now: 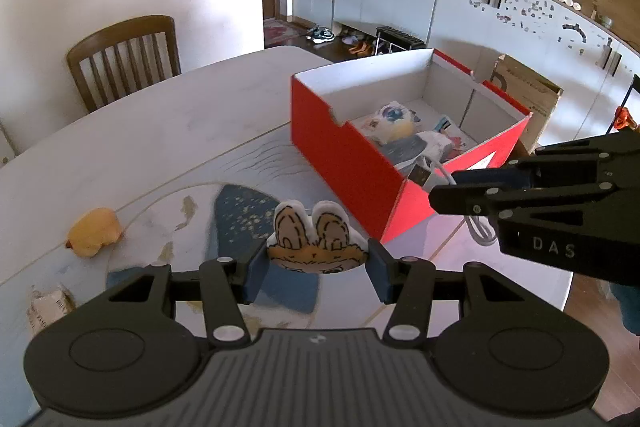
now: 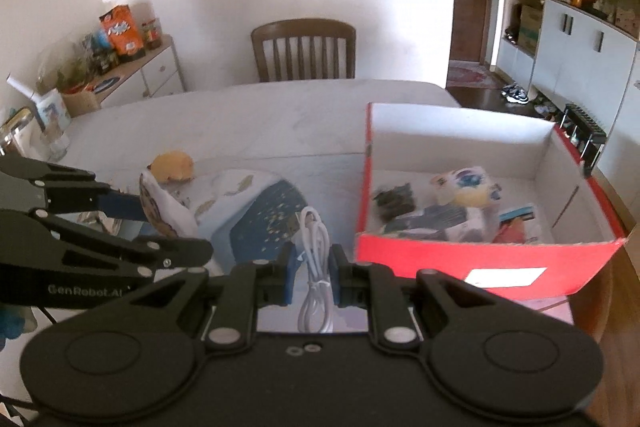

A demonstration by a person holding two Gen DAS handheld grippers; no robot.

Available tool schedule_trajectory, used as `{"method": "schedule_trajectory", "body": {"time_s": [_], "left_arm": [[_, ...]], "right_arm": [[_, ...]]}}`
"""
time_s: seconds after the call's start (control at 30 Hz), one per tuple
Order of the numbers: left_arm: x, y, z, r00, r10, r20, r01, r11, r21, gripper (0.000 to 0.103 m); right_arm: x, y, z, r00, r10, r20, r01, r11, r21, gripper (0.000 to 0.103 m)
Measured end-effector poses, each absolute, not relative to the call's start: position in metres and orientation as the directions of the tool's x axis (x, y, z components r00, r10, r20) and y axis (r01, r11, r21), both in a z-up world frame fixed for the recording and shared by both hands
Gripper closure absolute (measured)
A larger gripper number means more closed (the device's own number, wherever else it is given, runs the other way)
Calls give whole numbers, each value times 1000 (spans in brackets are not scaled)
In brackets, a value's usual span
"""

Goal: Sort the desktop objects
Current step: 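Carry the bunny plush and white cable with both tools toward the red box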

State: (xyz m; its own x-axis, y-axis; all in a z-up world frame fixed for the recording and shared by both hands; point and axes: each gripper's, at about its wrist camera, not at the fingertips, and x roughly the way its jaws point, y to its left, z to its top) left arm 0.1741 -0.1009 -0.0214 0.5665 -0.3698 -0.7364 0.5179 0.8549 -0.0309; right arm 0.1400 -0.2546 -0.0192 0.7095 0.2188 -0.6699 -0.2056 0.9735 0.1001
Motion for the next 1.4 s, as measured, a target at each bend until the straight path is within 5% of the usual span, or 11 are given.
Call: {"method": "schedule_trajectory", "body": {"time_s": [1.4], "left_arm": [[254, -276, -16, 547, -356, -758, 605, 793, 64, 52]], "right_arm": [[206, -405, -14, 781, 93, -617, -82, 996, 46, 87]]}}
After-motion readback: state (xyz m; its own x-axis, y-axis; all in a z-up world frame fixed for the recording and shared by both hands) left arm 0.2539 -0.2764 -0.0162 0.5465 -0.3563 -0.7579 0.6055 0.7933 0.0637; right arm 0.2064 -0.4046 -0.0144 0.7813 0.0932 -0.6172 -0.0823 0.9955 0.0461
